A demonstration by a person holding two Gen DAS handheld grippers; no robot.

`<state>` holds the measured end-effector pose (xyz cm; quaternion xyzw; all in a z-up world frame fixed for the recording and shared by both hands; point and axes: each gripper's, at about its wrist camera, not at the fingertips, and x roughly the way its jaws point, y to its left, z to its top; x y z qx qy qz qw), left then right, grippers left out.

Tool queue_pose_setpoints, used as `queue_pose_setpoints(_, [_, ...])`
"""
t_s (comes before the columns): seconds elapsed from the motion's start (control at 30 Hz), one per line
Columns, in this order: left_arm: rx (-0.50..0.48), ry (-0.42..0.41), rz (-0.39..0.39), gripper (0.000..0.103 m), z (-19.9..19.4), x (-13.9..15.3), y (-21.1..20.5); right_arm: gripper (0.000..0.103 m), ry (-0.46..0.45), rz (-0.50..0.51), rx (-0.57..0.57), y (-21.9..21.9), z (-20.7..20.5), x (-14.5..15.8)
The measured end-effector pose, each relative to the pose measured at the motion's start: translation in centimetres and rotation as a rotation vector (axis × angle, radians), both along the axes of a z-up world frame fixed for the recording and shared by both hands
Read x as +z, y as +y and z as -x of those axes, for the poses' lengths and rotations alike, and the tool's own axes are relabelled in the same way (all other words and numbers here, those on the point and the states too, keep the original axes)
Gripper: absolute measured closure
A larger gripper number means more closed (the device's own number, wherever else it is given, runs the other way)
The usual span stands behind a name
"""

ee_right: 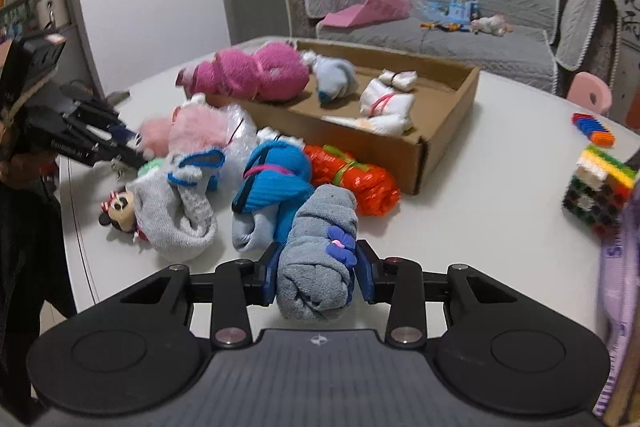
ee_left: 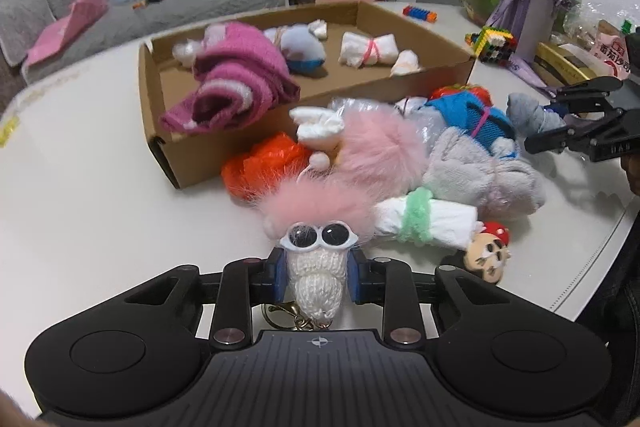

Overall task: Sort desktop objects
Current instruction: 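Carry the pink keychain doll and grey sock over the tray and open both grippers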

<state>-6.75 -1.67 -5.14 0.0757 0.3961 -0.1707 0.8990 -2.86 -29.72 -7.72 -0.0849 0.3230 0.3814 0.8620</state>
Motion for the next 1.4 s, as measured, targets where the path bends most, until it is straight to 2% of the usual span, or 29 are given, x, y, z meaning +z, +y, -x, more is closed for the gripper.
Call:
queue_pose_setpoints(0.23, [0.026, -0.108, 0.033, 0.069, 1.8, 6.5, 1.0, 0.068, -0.05, -0.017, -0.031, -1.4, 0.4, 3.9])
queue_pose_setpoints(0.43, [0.04, -0.192, 0.021, 0.069, 1.4, 12.0, 1.7, 0.068, -0.125, -0.039, -0.037, -1.7, -0.4, 8.4])
queue_pose_setpoints(0.63, [0.057, -0.219, 0.005, 0.069, -2.4, 15.4, 1.5, 0.068, -0.182, -0.035, -0.031, 0.1, -2.9, 12.1])
queue_pose_setpoints(0.8, [0.062, -0.228, 0.0, 0.069, -6.2, 17.4, 0.3, 0.068, -0.2, -0.027, -0.017, 2.8, -6.0, 13.7])
queue_pose_setpoints(0.87, [0.061, -0.238, -0.022, 0.069, -7.6, 17.8, -0.4, 0.068, -0.203, -0.02, -0.01, 3.8, -7.3, 13.9])
queue_pose_setpoints(1.07, [0.071, -0.212, -0.019, 0.069, -12.9, 17.8, -2.2, 0.068, -0.176, -0.007, -0.006, 6.2, -11.5, 13.2])
queue_pose_setpoints(1.4, [0.084, -0.091, -0.072, 0.069, -21.8, 12.0, -4.9, 0.068, -0.102, 0.07, 0.0, 9.1, -17.5, 8.5])
